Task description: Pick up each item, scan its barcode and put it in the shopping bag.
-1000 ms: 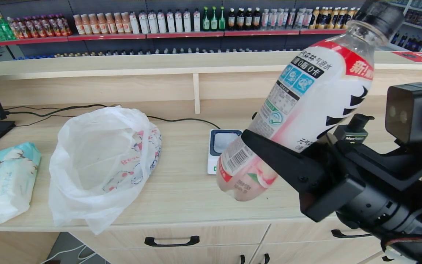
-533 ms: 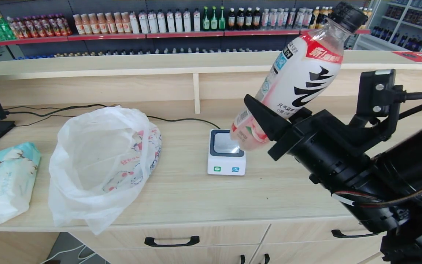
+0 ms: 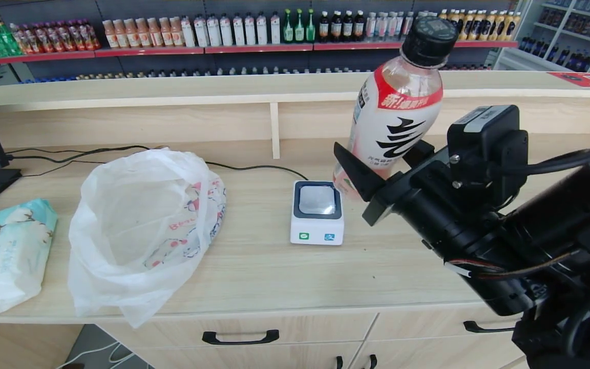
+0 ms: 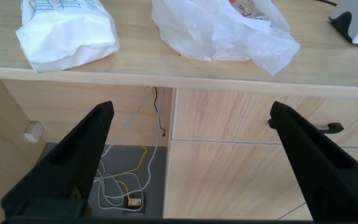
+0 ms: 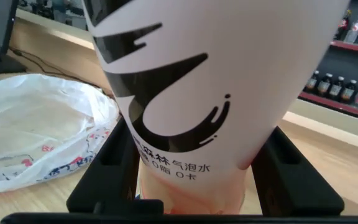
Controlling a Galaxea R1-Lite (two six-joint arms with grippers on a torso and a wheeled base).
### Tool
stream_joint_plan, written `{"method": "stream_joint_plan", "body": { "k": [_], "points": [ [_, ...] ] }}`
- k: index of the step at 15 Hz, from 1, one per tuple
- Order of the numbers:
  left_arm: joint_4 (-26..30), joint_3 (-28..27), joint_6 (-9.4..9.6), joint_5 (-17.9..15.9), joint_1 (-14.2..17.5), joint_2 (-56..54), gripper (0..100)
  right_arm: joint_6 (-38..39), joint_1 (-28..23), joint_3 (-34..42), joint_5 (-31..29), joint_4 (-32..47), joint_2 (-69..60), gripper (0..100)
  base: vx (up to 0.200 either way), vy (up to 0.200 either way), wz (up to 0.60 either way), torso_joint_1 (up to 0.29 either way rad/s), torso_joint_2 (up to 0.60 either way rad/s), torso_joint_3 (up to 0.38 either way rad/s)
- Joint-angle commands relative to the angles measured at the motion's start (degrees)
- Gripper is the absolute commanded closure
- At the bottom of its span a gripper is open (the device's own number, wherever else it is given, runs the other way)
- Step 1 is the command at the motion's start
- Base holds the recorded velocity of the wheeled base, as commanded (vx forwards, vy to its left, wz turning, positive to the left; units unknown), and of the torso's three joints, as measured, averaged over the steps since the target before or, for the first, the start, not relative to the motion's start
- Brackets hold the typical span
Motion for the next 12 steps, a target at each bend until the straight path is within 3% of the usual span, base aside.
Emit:
{"method": "stream_joint_plan", "body": {
  "k": [1,8,12],
  "points": [
    [0.0,0.0,-0.02,0.0,0.0,0.0,0,-4.0,-2.0,-0.8,0.5,-0.3,2.3,100,0.0,0.0,0.0,0.0,0.0,0.0],
    [0.0,0.0,-0.11,0.0,0.0,0.0,0,-4.9,-3.1,-0.1,0.3,-1.0,1.3,100,0.0,0.0,0.0,0.0,0.0,0.0],
    [0.0,0.0,-0.11,0.0,0.0,0.0,0,-1.7,-4.9,1.3,0.3,-1.0,-1.1,100,-0.2,0.0,0.0,0.006,0.01,0.004]
  ]
}}
